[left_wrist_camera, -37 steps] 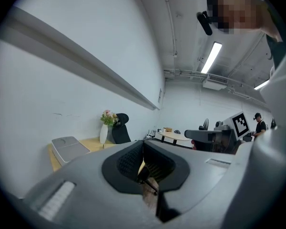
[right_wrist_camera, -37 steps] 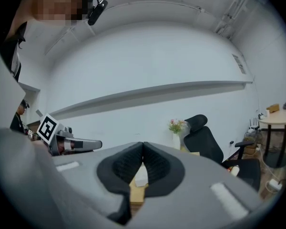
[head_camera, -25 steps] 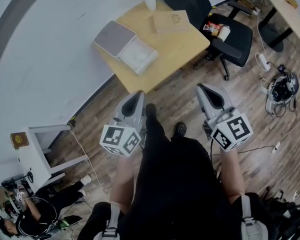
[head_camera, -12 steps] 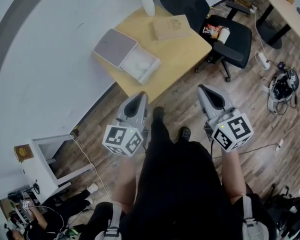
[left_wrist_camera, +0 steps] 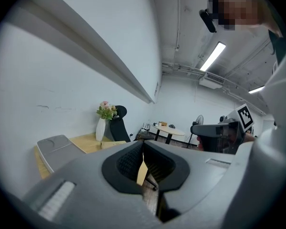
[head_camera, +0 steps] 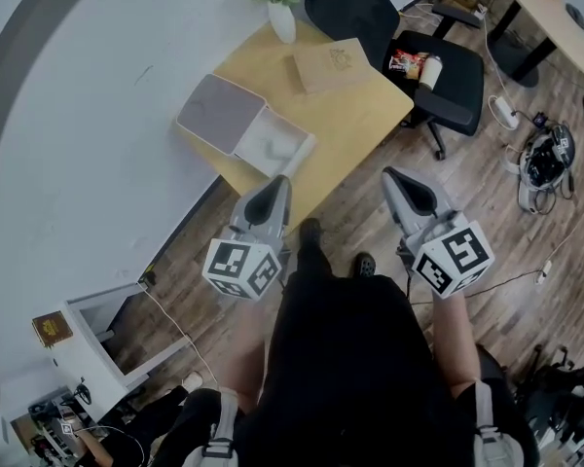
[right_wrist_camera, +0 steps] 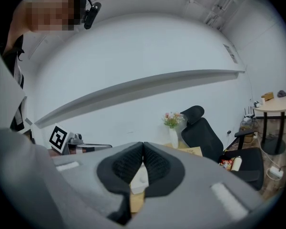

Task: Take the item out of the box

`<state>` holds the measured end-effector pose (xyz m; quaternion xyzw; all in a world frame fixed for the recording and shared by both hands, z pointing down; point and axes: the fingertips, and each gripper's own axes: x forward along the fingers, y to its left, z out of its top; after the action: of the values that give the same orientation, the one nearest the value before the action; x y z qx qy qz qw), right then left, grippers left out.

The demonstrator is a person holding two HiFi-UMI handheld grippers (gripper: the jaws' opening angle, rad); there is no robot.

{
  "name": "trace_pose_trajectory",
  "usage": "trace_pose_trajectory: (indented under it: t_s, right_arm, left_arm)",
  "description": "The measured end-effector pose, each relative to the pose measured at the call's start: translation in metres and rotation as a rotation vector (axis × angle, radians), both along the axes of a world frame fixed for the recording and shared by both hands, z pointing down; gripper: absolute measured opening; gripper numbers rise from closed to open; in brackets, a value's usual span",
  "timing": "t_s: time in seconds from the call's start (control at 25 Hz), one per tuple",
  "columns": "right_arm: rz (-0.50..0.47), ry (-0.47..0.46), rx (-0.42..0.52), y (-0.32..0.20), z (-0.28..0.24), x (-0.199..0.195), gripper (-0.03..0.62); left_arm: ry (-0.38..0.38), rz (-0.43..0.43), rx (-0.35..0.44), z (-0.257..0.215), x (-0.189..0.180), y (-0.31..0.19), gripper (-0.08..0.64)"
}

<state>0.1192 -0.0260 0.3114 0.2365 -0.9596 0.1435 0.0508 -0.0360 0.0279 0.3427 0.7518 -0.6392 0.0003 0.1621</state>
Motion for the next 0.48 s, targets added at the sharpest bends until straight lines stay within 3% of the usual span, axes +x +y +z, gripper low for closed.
trace_pose_trajectory:
  t_s: [0.48]
  right_arm:
    - [0.101, 0.026, -0.013, -0.039, 0.002, -0.041, 0.003]
  left_arm:
    - [0.002, 0.094, -0.003, 0.004, -0.051, -0.056, 0.011]
